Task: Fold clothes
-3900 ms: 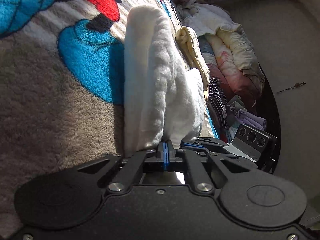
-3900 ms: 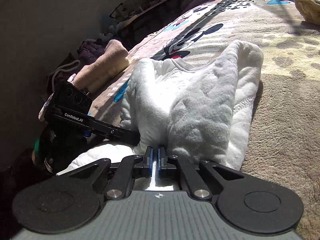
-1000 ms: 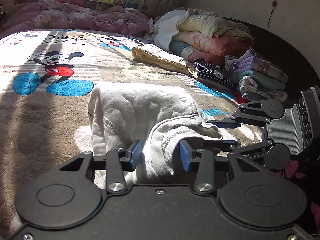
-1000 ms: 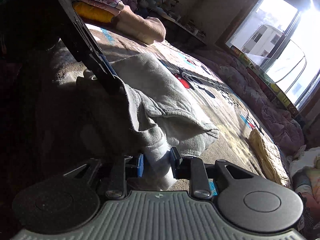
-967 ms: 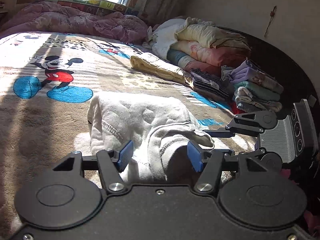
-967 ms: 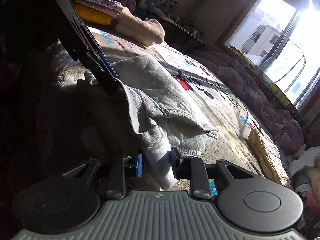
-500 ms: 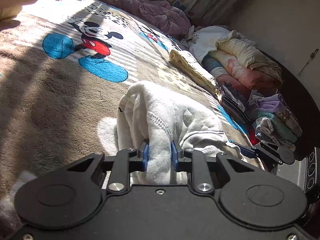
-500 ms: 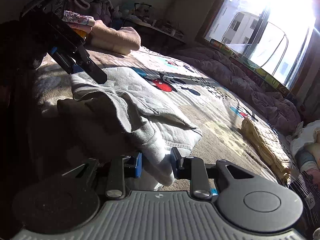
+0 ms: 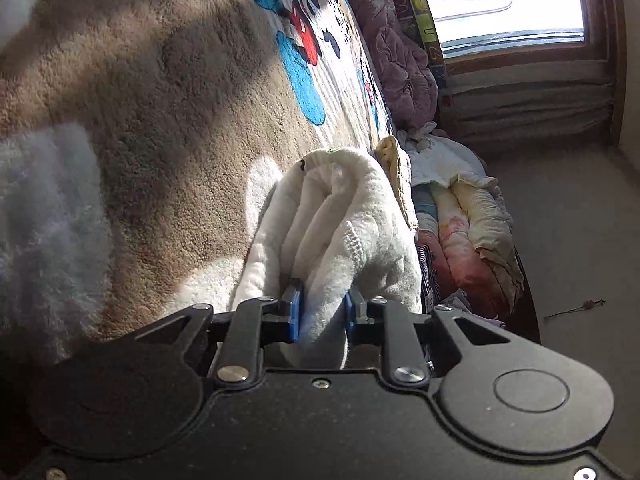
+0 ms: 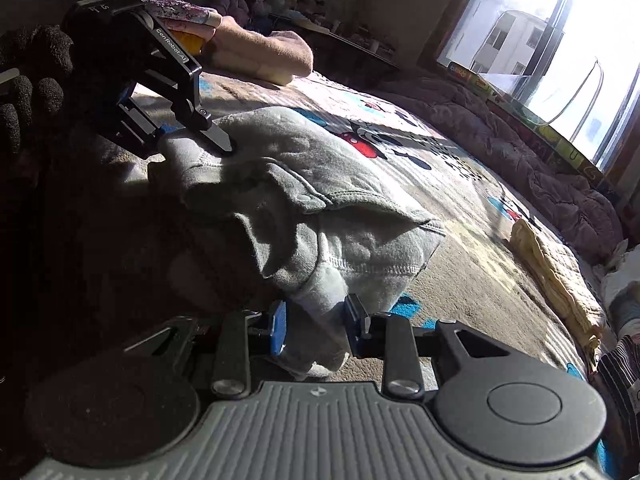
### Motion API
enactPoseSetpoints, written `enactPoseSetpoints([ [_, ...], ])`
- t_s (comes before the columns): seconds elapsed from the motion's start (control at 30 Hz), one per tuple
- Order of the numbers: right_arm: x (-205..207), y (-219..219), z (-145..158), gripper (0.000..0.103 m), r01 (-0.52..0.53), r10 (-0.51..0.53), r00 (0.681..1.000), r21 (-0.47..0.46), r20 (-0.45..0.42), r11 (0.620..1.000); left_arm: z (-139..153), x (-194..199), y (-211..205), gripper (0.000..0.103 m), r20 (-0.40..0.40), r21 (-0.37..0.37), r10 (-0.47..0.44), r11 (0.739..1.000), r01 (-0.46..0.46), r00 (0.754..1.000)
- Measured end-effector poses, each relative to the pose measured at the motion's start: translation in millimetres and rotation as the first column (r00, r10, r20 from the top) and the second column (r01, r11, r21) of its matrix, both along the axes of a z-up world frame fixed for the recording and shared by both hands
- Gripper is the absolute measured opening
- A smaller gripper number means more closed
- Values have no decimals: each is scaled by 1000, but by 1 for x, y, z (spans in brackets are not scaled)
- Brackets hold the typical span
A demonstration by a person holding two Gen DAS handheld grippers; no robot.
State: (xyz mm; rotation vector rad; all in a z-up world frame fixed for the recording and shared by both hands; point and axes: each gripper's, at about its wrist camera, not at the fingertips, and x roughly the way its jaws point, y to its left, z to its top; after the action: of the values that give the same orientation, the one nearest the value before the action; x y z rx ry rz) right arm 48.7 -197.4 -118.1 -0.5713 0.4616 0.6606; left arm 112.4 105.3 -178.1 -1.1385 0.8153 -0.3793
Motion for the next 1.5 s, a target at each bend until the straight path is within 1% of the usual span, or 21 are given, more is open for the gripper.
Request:
enactPoseSetpoints([
  [0.1,-9,-14,19,31,-47,50,998,95,-27,994,2,3,3,20,27,-22,-55,998,56,998],
  [0.13,-12,-20,26,31,-61,66,997,133,-38,989,5,2,3,20,42,-4,-61,998,61,997],
  [0.23,4,-45,53,30,-12,35,998,375,-56,927,13,1,1,20,78,49,-72,996,68,994],
  [0.27,13,-47,59,30,16,5,999,415,-49,909,13,1,1,20,83,49,-76,996,72,994],
  [0.4,62,-34,71,31,25,-31,999,446,6,895,8,2,4,21,67,32,-91,995,90,994],
  [0.53,103,-3,55,30,21,2,998,405,-56,914,3,2,7,21,45,29,-104,994,102,994],
  [0.6,118,7,24,31,102,-24,977,367,-213,924,12,2,7,31,65,98,-145,986,138,987],
  [0.63,121,11,6,32,141,-43,962,355,-270,924,16,3,7,31,74,133,-166,979,155,983],
  [0.67,108,10,-7,31,139,-52,973,386,-226,912,22,3,7,34,87,173,-186,970,169,979],
  [0.7,103,8,-10,31,158,-68,972,416,-223,895,35,1,4,40,147,263,-203,952,160,968],
  [0.73,99,8,-11,31,164,-79,974,422,-212,892,49,-2,1,40,204,349,-225,926,144,953],
  [0.83,86,15,-10,31,144,-101,986,386,-130,911,89,-7,-8,40,353,577,-314,815,59,881],
  [0.93,77,23,-9,31,125,-116,992,345,-46,930,98,11,-32,38,441,636,-400,771,35,803],
  [1.03,64,31,-7,31,91,-115,991,297,63,950,73,29,-49,32,409,671,-427,740,52,806],
  [1.1,62,30,-9,31,99,-123,991,307,60,947,62,32,-50,24,388,649,-375,759,39,842],
  [1.2,77,7,-19,31,213,-171,977,489,-130,846,45,37,-52,23,352,617,-295,787,17,888],
  [1.23,78,3,-21,31,233,-179,972,520,-153,822,40,39,-52,23,339,606,-267,795,8,902],
  [1.3,73,14,-23,31,238,-209,971,473,-113,849,30,42,-53,22,312,585,-214,811,-9,926],
  [1.33,71,21,-22,32,237,-219,971,441,-93,866,30,43,-52,22,311,569,-206,822,-8,928],
  [1.4,70,21,-17,32,245,-223,969,434,-103,867,33,43,-45,23,314,538,-202,843,1,928],
  [1.5,48,5,-2,37,267,-280,958,523,-56,810,40,36,-41,22,338,506,-185,862,-12,923],
])
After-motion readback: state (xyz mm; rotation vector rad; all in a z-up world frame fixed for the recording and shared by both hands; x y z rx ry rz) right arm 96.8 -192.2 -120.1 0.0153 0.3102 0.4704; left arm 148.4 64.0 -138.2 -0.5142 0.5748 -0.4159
